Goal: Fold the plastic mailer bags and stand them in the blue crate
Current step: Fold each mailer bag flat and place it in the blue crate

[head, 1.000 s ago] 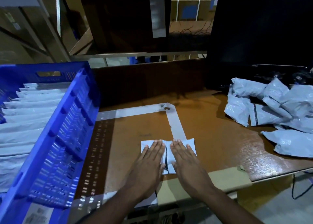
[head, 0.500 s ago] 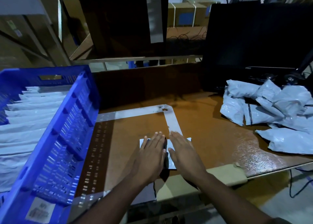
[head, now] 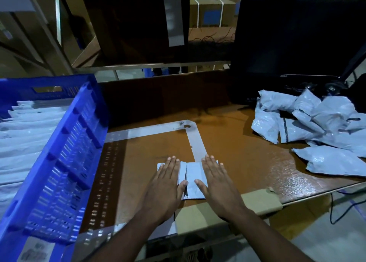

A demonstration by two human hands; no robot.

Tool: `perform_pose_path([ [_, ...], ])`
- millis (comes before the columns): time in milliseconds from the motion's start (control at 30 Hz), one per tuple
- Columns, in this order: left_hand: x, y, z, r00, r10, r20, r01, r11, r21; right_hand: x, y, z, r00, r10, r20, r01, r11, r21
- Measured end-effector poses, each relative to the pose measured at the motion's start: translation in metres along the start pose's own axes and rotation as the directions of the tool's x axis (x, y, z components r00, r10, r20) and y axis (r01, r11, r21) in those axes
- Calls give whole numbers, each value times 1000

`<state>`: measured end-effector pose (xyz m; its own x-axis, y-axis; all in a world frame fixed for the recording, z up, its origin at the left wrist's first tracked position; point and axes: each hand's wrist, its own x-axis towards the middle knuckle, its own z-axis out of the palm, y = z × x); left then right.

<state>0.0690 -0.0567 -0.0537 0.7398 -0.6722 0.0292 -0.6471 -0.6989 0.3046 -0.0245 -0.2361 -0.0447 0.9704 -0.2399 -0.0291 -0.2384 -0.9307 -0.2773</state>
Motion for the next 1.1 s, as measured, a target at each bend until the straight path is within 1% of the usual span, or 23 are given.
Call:
perform_pose_path([
  [133,-4,0,-4,1000,5,-1,-5,1000,-4,-4,1,-1,1000,-10,12,10,1000,-16],
  [233,-4,-2,-9,999,43,11,-42,999,-30,0,3,-3,999,-19,41,17,999,38],
  [300,-6,-4,-13,997,81,4,-81,994,-80,0,4,-11,998,-28,60,23,995,92],
  [333,-7,-4,-15,995,101,-5,-101,991,-82,-1,3,-16,998,-36,54,31,996,88],
  [400,-12,-4,-16,990,138,-25,-139,990,-34,-6,0,-22,997,-74,27,74,997,28],
  [433,-15,-4,-15,988,153,-19,-154,988,-17,-10,-3,-21,994,-100,37,99,995,9],
  [533,-22,-6,-8,982,183,52,-185,982,34,-19,-9,-12,984,-161,72,159,987,35],
  [633,-20,-6,-4,986,158,49,-160,986,48,-15,-7,-10,985,-158,69,155,987,44],
  [767,-20,-7,-3,984,179,24,-180,982,54,-15,-6,-5,985,-166,47,165,986,12],
  [867,-17,-10,-3,982,184,44,-186,981,60,-13,-5,-10,983,-158,88,160,987,-12],
  [967,-18,-10,-3,981,189,34,-190,980,51,-17,-8,-12,982,-169,82,169,986,7],
  [1033,-20,-9,-3,983,179,30,-180,984,16,-18,-7,-11,985,-157,76,155,988,27],
  [1100,-17,-9,-6,989,147,-18,-147,987,-62,-10,-6,-14,994,-110,13,108,991,78],
])
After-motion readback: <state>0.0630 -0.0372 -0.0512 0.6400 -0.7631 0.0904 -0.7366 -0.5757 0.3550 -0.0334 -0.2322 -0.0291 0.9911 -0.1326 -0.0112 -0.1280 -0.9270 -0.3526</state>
